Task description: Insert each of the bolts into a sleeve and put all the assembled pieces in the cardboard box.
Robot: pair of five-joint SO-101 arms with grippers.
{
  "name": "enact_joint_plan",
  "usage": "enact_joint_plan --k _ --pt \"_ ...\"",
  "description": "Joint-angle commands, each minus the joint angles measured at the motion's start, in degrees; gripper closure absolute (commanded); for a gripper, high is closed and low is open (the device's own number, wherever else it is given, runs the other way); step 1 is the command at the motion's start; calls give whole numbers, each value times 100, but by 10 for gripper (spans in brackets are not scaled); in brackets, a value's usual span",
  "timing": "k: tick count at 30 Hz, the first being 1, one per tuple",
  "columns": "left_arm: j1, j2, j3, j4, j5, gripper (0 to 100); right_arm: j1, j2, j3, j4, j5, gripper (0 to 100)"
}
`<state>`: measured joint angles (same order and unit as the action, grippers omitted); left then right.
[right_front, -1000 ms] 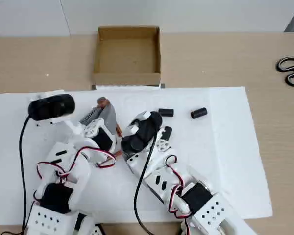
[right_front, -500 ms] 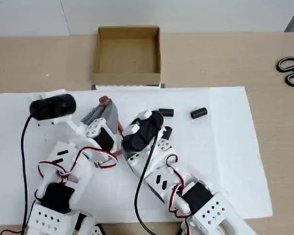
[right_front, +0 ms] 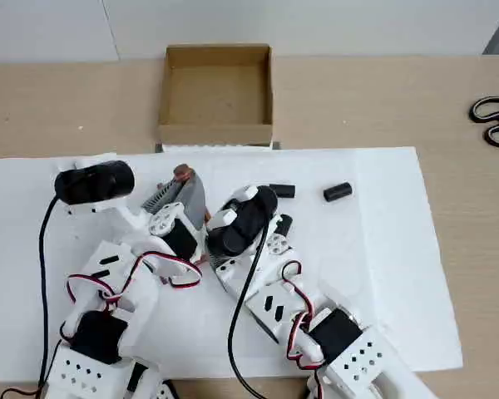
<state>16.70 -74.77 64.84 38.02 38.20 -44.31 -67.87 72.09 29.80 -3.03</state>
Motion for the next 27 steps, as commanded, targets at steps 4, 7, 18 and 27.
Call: enact_joint_plan --k 4,7,18,27 --pt "35 -26 119 -141 -53 995 -189 -110 -448 -189 -35 995" --pt "35 -26 119 -141 -53 995 -224 -110 -448 -189 -35 995" --pt "229 -70 75 237 -79 995 -180 -110 -510 -189 -26 995" --pt "967 -70 -347 1574 -158 995 -40 -110 -747 -189 -26 995"
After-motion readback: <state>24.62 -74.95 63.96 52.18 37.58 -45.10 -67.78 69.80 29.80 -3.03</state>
